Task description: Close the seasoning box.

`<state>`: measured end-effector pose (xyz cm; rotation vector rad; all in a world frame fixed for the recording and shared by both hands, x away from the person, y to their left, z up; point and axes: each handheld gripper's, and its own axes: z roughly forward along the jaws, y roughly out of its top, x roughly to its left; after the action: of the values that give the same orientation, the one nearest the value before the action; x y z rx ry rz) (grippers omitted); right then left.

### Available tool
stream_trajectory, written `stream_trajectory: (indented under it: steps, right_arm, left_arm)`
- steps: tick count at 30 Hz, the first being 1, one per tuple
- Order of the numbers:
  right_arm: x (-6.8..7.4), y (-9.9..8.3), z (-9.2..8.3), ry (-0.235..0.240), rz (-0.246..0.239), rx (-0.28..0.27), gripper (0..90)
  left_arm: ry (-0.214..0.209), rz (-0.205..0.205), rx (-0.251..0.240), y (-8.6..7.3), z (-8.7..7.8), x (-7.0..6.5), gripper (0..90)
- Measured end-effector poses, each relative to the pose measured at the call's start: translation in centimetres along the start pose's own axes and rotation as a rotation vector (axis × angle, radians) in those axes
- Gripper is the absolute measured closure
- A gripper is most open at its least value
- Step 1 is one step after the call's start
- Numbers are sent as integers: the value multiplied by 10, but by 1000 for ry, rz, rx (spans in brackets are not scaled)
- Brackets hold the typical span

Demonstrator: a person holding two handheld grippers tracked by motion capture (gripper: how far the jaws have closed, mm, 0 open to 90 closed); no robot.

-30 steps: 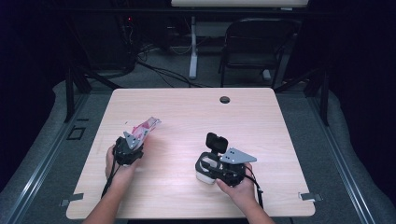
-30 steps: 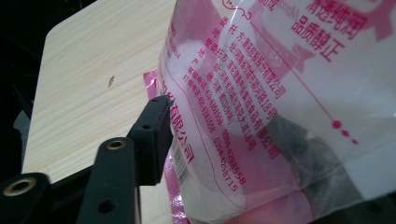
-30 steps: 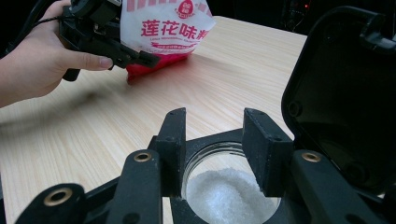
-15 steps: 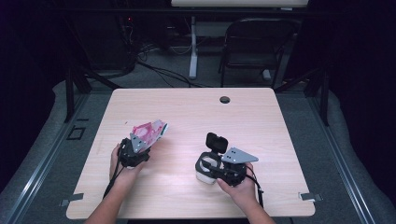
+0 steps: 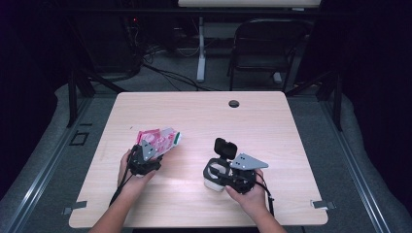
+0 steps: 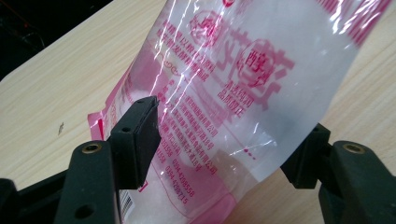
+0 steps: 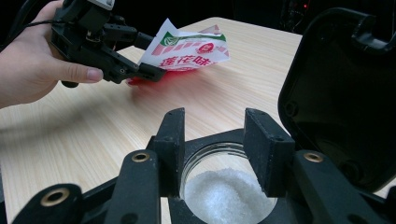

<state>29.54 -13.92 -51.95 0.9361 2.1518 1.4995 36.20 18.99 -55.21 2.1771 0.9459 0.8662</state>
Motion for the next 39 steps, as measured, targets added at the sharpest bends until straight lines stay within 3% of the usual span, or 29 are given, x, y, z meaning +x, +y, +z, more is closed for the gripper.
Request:
stream_trajectory:
  steps: [5, 7, 10, 15, 17, 19, 22, 27, 39]
  right_arm:
    - [0, 0, 0, -1, 0, 0, 587]
    - [0, 0, -1, -3, -2, 0, 587]
    - [-1, 0, -1, -5, 3, -4, 587]
    - [-1, 0, -1, -7, 1, -5, 587]
    - [-1, 0, -1, -6, 2, -4, 587]
    - [-1, 0, -1, -7, 8, -9, 587]
    - [-2, 0, -2, -9, 7, -10, 587]
    - [-3, 1, -3, -13, 9, -13, 587]
    - [-13, 14, -20, -2, 41, -39, 627]
  left_arm:
    - [-2, -1, -30, 4, -3, -4, 365]
    - [15, 15, -22, 6, -5, -5, 362]
    - [24, 28, -48, 9, -9, -7, 395]
    - [-79, -12, -91, 17, -15, -12, 413]
    - [-95, -14, -94, 18, -16, -13, 410]
    - [-156, -28, -109, 20, -16, -16, 403]
    - [-193, -33, -109, 19, -14, -18, 402]
    - [-213, -46, -108, 19, -14, -19, 403]
    - [-199, -50, -109, 18, -14, -17, 414]
